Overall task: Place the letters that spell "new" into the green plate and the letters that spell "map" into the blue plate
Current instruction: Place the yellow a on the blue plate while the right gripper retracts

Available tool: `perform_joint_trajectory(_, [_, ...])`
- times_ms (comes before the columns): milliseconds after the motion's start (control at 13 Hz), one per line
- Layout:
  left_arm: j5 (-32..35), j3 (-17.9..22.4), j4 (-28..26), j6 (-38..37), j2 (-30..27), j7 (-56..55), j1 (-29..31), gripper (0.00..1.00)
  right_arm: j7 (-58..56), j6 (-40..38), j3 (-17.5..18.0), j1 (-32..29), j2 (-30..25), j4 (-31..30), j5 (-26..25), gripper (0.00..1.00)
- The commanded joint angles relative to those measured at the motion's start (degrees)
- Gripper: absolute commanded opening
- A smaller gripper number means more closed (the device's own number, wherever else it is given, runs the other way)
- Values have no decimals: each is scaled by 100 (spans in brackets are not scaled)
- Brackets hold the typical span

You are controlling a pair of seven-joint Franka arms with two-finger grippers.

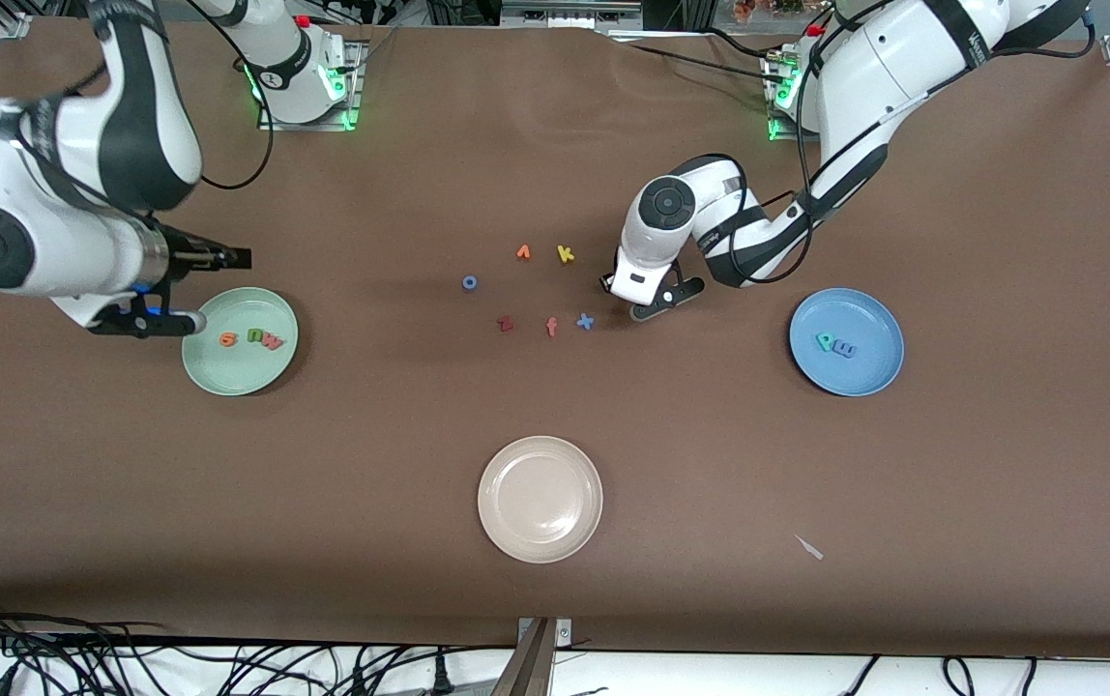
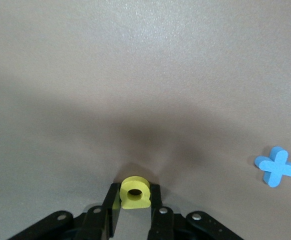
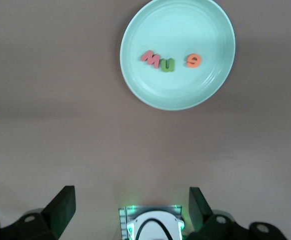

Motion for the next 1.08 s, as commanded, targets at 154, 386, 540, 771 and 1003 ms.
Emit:
perform_joint_trajectory(154, [122, 42, 418, -1072, -179, 622, 791, 16, -408, -839, 56, -21, -303, 790, -87, 100])
perform_joint_trajectory(386, [113, -2, 550, -1635, -539, 1544, 1563, 16, -372, -990, 57, -3, -286, 1081, -87, 100])
perform_joint_trajectory(540, [104, -20, 551, -1803, -794, 2168, 2021, 16, -407, -1008, 39, -12, -286, 1091, -87, 100])
perform_joint_trajectory(771, [104, -11, 551, -2075, -822, 3205, 2619, 16, -408, -1034, 135, -82, -312, 1143, -87, 100])
perform_joint_trajectory(1003, [113, 68, 489, -2164, -769, 4093, 3059, 17, -407, -964, 1938, -1674, -443, 1135, -454, 100])
